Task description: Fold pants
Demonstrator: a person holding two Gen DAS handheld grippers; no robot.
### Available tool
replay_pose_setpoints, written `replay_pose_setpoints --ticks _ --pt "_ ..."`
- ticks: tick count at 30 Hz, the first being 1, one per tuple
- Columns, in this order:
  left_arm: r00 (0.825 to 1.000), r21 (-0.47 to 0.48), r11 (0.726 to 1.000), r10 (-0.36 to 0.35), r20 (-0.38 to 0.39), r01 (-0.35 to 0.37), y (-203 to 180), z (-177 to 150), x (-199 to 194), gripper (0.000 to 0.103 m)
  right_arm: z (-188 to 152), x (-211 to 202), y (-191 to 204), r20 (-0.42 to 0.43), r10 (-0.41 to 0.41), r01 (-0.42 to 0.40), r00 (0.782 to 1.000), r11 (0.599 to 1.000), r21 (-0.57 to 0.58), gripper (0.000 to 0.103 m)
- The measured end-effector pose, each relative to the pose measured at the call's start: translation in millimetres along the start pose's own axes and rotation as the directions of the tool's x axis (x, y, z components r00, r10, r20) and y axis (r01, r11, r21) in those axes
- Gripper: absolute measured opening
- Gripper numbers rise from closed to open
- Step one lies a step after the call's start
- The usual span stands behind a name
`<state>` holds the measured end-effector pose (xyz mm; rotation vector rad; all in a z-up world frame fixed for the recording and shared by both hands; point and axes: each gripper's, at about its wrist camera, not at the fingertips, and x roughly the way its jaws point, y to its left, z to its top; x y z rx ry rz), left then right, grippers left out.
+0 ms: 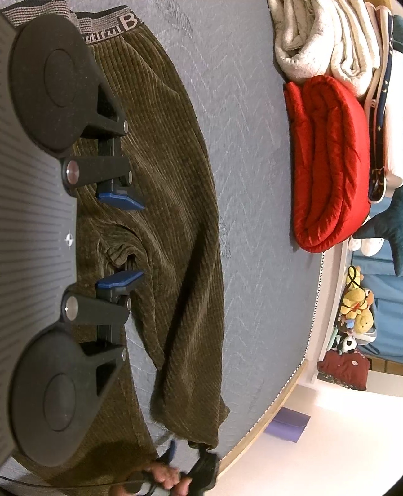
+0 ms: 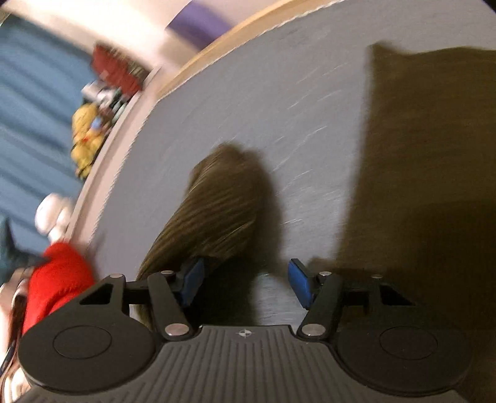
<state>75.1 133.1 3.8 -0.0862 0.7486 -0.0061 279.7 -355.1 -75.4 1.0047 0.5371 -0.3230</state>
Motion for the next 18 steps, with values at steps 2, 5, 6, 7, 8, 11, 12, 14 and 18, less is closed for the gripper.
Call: replay_pose_setpoints --ticks 2,5,6,7,8,11,12,14,18 --pt "1.0 0.006 1.0 -0.003 -0.003 0.003 -1 0 3 0.048 2 21 10 -0.027 0.047 -0.047 0.999 0.999 -0.016 0.064" --pt "1.0 0.02 1.0 -0.002 -0.01 0.002 -3 -1 7 0.048 12 47 28 -0.041 0.07 -0.072 0.997 0.996 -0.043 0.073" --pt "1.0 0.022 1.0 -0.002 -0.014 0.002 -3 -2 8 0.048 15 56 35 -0.035 0.069 -0.071 0.997 0.996 -0.058 0.077" --pt "1.0 0.021 1.0 -0.002 -0.016 0.003 -2 -2 9 0.048 17 64 41 -0.035 0.075 -0.077 0.997 0.995 -0.071 0.077" --pt "1.0 0.02 1.0 -0.001 -0.018 0.001 -1 -1 11 0.048 18 70 48 -0.037 0.08 -0.083 0.996 0.993 -0.084 0.077" --pt "1.0 0.014 1.0 0.001 -0.02 -0.001 1 0 13 0.048 20 90 68 -0.048 0.089 -0.095 0.995 0.986 -0.135 0.077" --pt "1.0 0.013 1.0 0.001 -0.02 -0.001 1 1 13 0.049 21 98 73 -0.062 0.092 -0.101 0.994 0.983 -0.152 0.077" --pt "1.0 0.013 1.0 -0.001 -0.02 0.001 1 2 14 0.049 22 105 79 -0.069 0.091 -0.102 0.993 0.981 -0.167 0.077" --pt "1.0 0.017 1.0 -0.009 -0.015 0.009 0 4 13 0.049 25 102 86 -0.052 0.115 -0.123 0.992 0.973 -0.194 0.066"
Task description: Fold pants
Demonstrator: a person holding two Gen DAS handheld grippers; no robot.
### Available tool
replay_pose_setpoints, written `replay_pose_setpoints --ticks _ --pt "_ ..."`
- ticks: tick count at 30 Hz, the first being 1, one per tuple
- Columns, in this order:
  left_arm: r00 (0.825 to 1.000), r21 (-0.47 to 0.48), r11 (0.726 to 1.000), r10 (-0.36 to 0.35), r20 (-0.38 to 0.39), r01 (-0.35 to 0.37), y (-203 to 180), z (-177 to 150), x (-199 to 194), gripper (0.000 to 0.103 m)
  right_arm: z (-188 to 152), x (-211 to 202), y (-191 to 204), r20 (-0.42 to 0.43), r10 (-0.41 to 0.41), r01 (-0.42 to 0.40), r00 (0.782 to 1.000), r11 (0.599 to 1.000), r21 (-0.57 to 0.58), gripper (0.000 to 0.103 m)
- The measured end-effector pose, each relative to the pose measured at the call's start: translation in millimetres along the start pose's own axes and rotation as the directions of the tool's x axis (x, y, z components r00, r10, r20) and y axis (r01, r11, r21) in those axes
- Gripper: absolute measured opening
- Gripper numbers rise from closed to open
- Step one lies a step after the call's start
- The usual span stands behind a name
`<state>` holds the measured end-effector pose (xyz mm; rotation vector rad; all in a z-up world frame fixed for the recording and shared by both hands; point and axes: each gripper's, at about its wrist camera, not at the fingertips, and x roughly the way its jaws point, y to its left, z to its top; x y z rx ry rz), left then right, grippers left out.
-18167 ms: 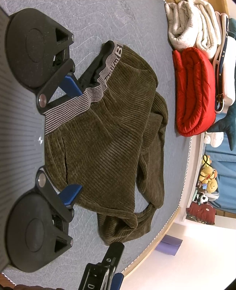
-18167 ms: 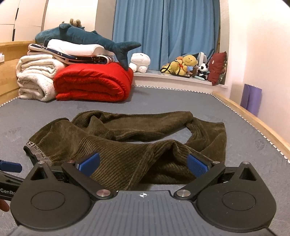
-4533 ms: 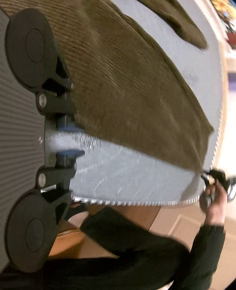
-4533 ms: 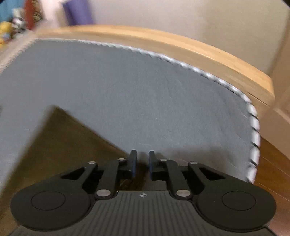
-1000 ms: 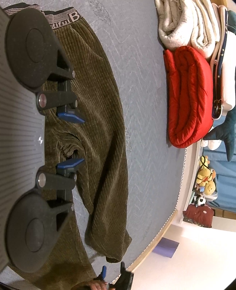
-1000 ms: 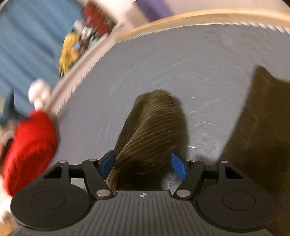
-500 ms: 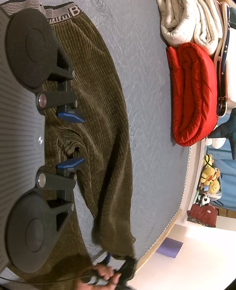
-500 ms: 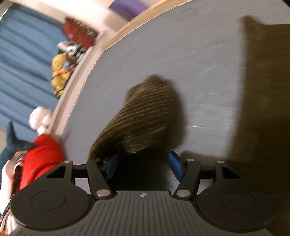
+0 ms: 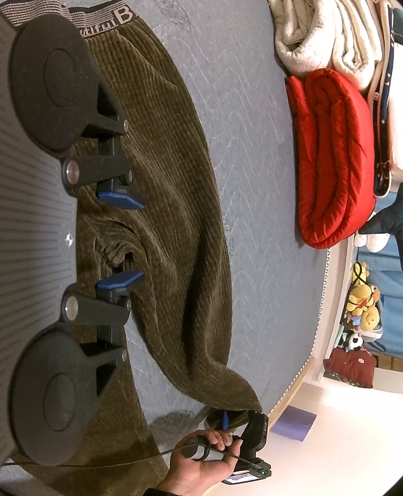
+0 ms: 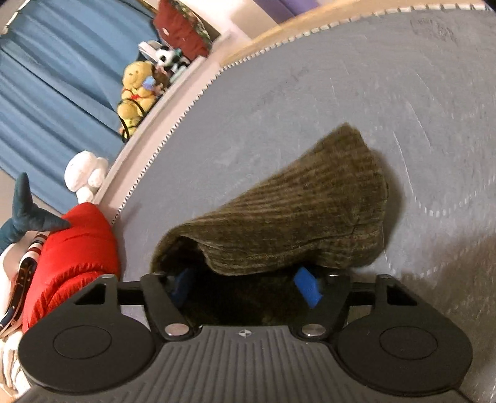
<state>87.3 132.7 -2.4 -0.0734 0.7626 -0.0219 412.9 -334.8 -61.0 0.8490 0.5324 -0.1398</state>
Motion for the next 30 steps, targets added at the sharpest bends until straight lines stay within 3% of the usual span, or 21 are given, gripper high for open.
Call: replay_pose_setpoints --ticks 2,3,4,6,10,15,19,21,23,24,25,26,30 --pt "1.0 0.0 1.0 -0.003 0.002 0.003 0 0 -1 0.05 4 -4 2 0.005 0.007 -0.007 1.0 1.0 -0.029 0.037" --pt "1.0 -0.001 1.0 -0.004 0.003 0.004 0 0 -1 0.05 7 -7 2 0.009 0.011 -0.011 1.0 0.999 -0.047 0.009" --pt "1.0 -0.001 1.0 -0.005 0.004 0.005 0 0 -2 0.05 11 -11 3 0.02 0.011 -0.01 1.0 0.998 -0.068 0.003" --pt "1.0 0.0 1.0 -0.007 0.009 0.007 0 0 -4 0.05 18 -26 9 0.056 -0.019 0.027 0.998 0.99 -0.141 0.003" --pt "1.0 0.002 1.0 -0.006 0.012 0.006 0 0 -6 0.05 35 -61 17 0.1 0.017 0.01 0.995 0.966 -0.257 0.003" --pt "1.0 0.003 1.0 0.0 0.012 0.0 0 -1 -7 0.053 47 -107 25 0.179 0.049 0.032 0.983 0.905 -0.425 0.0" --pt "1.0 0.001 1.0 0.0 0.007 0.0 1 -1 -6 0.053 49 -111 3 0.06 -0.036 0.059 0.998 0.891 -0.45 0.0" --pt "1.0 0.001 1.0 0.001 0.009 -0.001 0 0 -6 0.053 41 -106 -16 -0.017 -0.075 0.061 0.997 0.911 -0.408 0.005" --pt "1.0 0.0 1.0 0.002 0.007 -0.002 0 0 -5 0.054 34 -97 -36 -0.084 -0.09 0.059 0.992 0.948 -0.313 0.023" --pt "1.0 0.0 1.0 0.001 0.005 -0.001 0 0 -4 0.054 30 -91 -42 -0.111 -0.093 0.061 0.99 0.962 -0.265 0.058" --pt "1.0 0.002 1.0 0.001 0.004 -0.001 -1 0 -4 0.054 26 -83 -48 -0.138 -0.095 0.065 0.986 0.976 -0.208 0.087" --pt "1.0 0.006 1.0 0.0 0.003 0.0 -1 0 -4 0.055 21 -78 -54 -0.153 -0.099 0.073 0.983 0.983 -0.167 0.091" --pt "1.0 0.011 1.0 -0.003 0.001 0.003 1 -1 -4 0.057 19 -61 -67 -0.132 -0.044 0.048 0.99 0.998 0.031 0.09"
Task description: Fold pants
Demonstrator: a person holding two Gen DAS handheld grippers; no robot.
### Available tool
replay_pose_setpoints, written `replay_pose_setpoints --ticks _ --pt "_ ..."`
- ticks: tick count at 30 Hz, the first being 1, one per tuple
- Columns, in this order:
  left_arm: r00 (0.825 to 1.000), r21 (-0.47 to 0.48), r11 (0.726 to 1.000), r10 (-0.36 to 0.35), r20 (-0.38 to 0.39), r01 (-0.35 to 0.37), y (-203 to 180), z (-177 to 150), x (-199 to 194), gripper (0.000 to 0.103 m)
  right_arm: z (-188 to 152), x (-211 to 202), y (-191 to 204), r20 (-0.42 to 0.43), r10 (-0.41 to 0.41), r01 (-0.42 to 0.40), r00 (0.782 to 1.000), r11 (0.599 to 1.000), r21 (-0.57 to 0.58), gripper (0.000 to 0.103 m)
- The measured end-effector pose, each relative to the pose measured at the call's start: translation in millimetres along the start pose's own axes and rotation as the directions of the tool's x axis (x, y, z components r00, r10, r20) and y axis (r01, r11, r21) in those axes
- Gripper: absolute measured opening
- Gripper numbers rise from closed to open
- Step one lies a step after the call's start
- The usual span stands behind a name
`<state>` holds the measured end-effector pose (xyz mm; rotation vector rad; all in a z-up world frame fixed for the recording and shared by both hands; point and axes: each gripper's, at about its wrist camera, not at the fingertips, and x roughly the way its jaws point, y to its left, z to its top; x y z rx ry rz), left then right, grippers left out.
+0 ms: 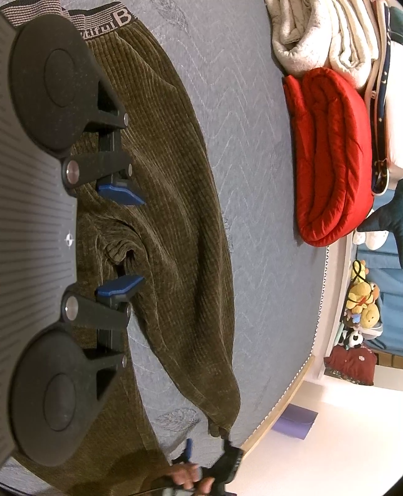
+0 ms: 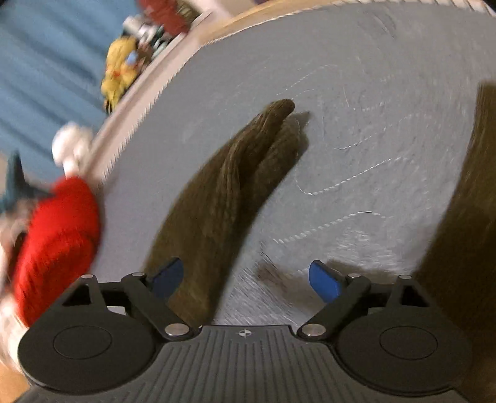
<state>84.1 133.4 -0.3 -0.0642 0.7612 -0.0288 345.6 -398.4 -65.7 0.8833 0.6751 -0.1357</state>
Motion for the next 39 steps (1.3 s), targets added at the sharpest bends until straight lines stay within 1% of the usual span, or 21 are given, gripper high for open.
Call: replay_pose_setpoints --ticks 2,4,7,9,10,11,12,13,14,15,16,18,20,24,26,27,29,30,31,34,39 --pt "1.0 -0.004 1.0 0.0 0.0 0.0 2 1 0 0.058 6 5 3 0.047 0.038 -0.041 0.998 0.997 0.066 0.09" --pt "1.0 -0.007 1.0 -0.002 0.0 0.002 3 1 0 0.058 14 11 11 0.089 0.047 -0.054 0.995 0.995 0.084 0.09" --pt "1.0 -0.005 1.0 -0.007 0.003 0.007 3 2 1 0.058 18 18 18 0.129 0.017 -0.03 0.992 0.994 0.102 0.09" --pt "1.0 -0.007 1.0 -0.009 0.001 0.009 3 2 2 0.058 17 25 25 0.116 -0.003 -0.007 0.993 0.997 0.079 0.09" --pt "1.0 -0.008 1.0 -0.01 0.001 0.01 3 3 2 0.058 15 29 29 0.109 -0.021 0.016 0.994 0.999 0.042 0.084" --pt "1.0 -0.008 1.0 -0.01 0.002 0.01 2 3 2 0.058 13 33 36 0.104 -0.037 0.037 0.994 0.999 0.0 0.076" --pt "1.0 -0.007 1.0 -0.011 0.003 0.011 2 2 1 0.058 14 35 39 0.094 -0.052 0.055 0.994 0.998 -0.029 0.046" --pt "1.0 -0.006 1.0 -0.011 0.004 0.011 2 2 1 0.059 12 38 41 0.076 -0.084 0.088 0.994 0.995 -0.05 0.013" --pt "1.0 -0.006 1.0 -0.011 0.003 0.011 2 2 1 0.059 11 40 43 0.068 -0.103 0.107 0.992 0.993 -0.049 0.002" --pt "1.0 -0.006 1.0 -0.01 0.004 0.01 2 2 1 0.059 11 36 41 0.08 -0.112 0.116 0.99 0.992 -0.053 0.0" --pt "1.0 -0.007 1.0 -0.009 0.003 0.009 3 2 1 0.059 12 33 47 0.11 -0.121 0.13 0.986 0.989 -0.073 0.0" --pt "1.0 -0.01 1.0 -0.008 0.004 0.008 3 2 1 0.059 13 21 57 0.163 -0.094 0.115 0.982 0.985 -0.129 0.0" --pt "1.0 -0.01 1.0 -0.007 0.005 0.007 4 2 0 0.059 19 2 74 0.22 -0.019 0.061 0.975 0.981 -0.187 0.0" --pt "1.0 -0.018 1.0 -0.004 0.005 0.004 4 2 0 0.059 29 -36 94 0.275 0.115 -0.04 0.955 0.963 -0.265 0.0" --pt "1.0 -0.022 1.0 -0.004 0.003 0.004 3 3 0 0.059 33 -47 93 0.284 0.109 -0.026 0.953 0.96 -0.279 0.0" --pt "1.0 -0.02 1.0 -0.005 0.003 0.005 2 3 0 0.059 34 -51 89 0.282 0.085 -0.006 0.956 0.964 -0.267 0.004" --pt "1.0 -0.013 1.0 -0.008 0.005 0.008 1 4 0 0.06 36 -46 71 0.219 0.04 0.008 0.975 0.976 -0.216 0.026" --pt "1.0 -0.009 1.0 -0.008 0.005 0.008 -1 4 -1 0.061 36 -42 63 0.182 0.03 0.007 0.983 0.981 -0.196 0.051" --pt "1.0 -0.006 1.0 -0.008 0.005 0.008 -1 3 0 0.061 35 -36 53 0.152 0.01 0.017 0.988 0.983 -0.181 0.061" --pt "1.0 0.003 1.0 -0.008 0.002 0.008 -2 2 1 0.061 28 -20 33 0.126 -0.05 0.069 0.991 0.986 -0.154 0.061" --pt "1.0 0.002 1.0 0.005 -0.009 -0.005 1 1 7 0.062 30 8 24 0.118 -0.042 0.056 0.992 0.991 -0.118 0.059"
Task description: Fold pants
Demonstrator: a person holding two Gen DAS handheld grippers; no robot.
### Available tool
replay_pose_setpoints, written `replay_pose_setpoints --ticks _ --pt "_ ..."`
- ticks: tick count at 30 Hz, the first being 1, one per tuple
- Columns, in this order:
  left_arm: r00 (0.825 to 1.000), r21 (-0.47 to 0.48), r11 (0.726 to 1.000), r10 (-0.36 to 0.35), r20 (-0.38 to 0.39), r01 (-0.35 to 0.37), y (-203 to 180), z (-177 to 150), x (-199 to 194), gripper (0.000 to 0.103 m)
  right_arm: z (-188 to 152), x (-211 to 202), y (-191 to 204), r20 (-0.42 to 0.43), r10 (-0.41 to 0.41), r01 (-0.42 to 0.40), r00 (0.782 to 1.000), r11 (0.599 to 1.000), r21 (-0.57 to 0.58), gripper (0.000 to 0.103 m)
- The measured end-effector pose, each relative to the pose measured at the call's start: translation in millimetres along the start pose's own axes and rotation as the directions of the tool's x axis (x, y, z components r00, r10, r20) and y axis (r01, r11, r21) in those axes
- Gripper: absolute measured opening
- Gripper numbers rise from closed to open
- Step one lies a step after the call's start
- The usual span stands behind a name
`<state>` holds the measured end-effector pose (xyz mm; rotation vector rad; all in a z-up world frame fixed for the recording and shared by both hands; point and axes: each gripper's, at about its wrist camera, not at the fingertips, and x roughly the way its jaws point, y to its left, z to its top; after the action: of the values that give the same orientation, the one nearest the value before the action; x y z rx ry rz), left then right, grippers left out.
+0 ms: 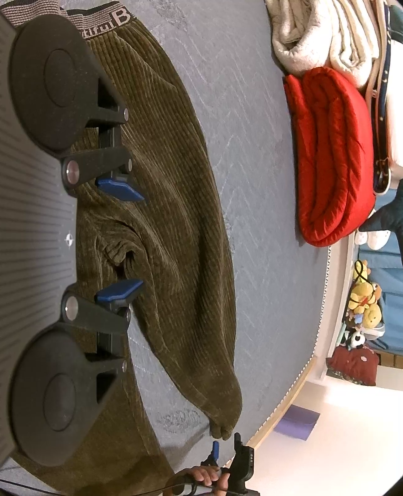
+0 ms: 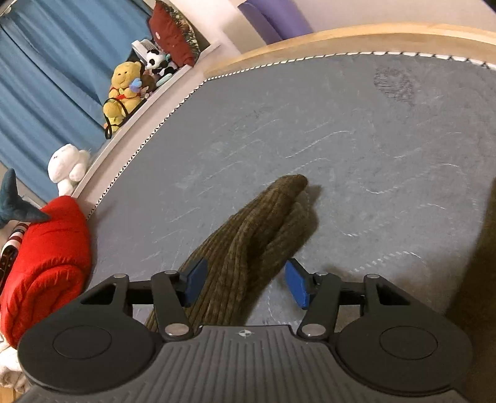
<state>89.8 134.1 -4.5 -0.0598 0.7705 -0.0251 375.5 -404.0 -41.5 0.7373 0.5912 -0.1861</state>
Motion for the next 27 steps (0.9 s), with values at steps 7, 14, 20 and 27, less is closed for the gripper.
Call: replay_pose_setpoints --ticks 7,14,20,27 --pt "1.0 0.0 1.0 0.008 -0.01 -0.008 5 1 5 0.062 11 45 1 -0.032 -0.029 0.03 0.999 0.999 0.023 0.04" --pt "1.0 0.003 1.0 0.021 -0.015 -0.021 8 0 5 0.062 13 38 18 0.037 0.002 0.0 0.999 0.999 -0.045 0.006" --pt "1.0 -0.004 1.0 0.021 -0.007 -0.021 7 0 1 0.062 -4 -62 24 0.253 0.139 -0.116 0.958 0.988 -0.103 0.006" --pt "1.0 0.005 1.0 0.005 0.005 -0.005 0 0 -5 0.062 -50 -67 -56 0.019 -0.227 0.228 0.974 0.973 -0.045 0.009"
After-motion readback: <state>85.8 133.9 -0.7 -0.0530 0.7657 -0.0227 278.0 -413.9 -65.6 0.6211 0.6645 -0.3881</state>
